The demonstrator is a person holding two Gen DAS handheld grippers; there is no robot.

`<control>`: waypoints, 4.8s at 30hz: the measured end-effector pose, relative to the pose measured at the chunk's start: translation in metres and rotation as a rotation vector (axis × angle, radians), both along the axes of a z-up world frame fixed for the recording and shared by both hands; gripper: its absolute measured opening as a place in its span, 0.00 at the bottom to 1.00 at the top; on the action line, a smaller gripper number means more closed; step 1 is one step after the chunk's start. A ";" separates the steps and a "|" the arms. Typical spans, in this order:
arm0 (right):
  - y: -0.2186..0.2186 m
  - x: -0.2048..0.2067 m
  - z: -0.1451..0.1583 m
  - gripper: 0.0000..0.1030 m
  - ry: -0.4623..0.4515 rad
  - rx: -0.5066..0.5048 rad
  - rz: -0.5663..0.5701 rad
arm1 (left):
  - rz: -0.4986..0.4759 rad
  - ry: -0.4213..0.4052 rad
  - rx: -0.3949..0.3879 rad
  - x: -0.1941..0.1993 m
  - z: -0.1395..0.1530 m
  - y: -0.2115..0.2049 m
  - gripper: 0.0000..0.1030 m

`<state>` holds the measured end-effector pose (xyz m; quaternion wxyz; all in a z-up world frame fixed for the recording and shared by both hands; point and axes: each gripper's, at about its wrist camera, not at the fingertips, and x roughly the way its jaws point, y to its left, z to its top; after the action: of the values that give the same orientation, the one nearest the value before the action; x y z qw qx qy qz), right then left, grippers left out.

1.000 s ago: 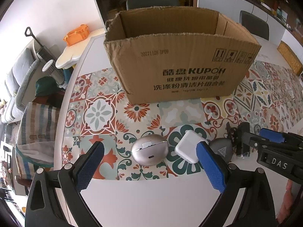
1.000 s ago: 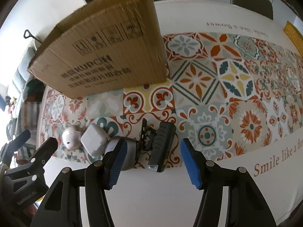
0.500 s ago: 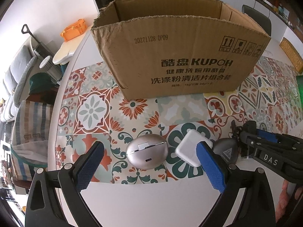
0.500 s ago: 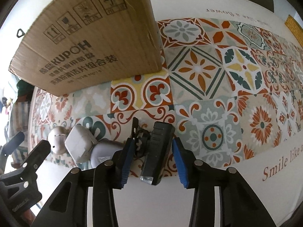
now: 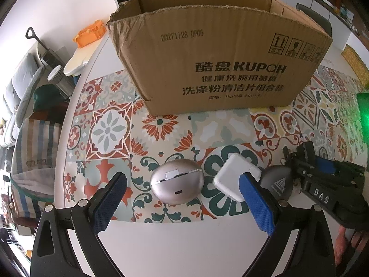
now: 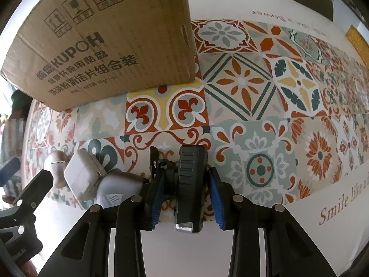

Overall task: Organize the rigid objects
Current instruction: 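Grasp the black device with the right tool while the left grasps the silver egg case, then lift both held items and carry them over the box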

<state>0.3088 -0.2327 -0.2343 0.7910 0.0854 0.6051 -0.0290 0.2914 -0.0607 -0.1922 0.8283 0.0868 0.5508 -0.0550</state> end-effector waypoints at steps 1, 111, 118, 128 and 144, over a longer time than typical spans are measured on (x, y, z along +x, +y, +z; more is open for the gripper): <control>0.001 0.000 0.000 0.34 -0.003 -0.002 0.000 | 0.000 0.002 -0.003 -0.001 0.000 0.001 0.96; 0.010 -0.019 0.210 0.32 -0.527 0.153 0.127 | -0.006 -0.380 -0.266 0.007 0.163 0.013 0.63; 0.013 -0.009 0.229 0.32 -0.583 0.147 0.143 | -0.036 -0.444 -0.253 0.020 0.187 0.011 0.63; 0.014 0.031 0.237 0.32 -0.572 0.139 0.151 | -0.049 -0.433 -0.260 0.059 0.192 0.007 0.63; 0.006 0.102 0.202 0.32 -0.433 0.092 0.127 | -0.050 -0.264 -0.188 0.121 0.146 -0.009 0.63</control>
<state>0.4106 -0.2262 -0.0323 0.8980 0.0872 0.4259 0.0674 0.4127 -0.0693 -0.0460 0.8964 0.0292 0.4272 -0.1149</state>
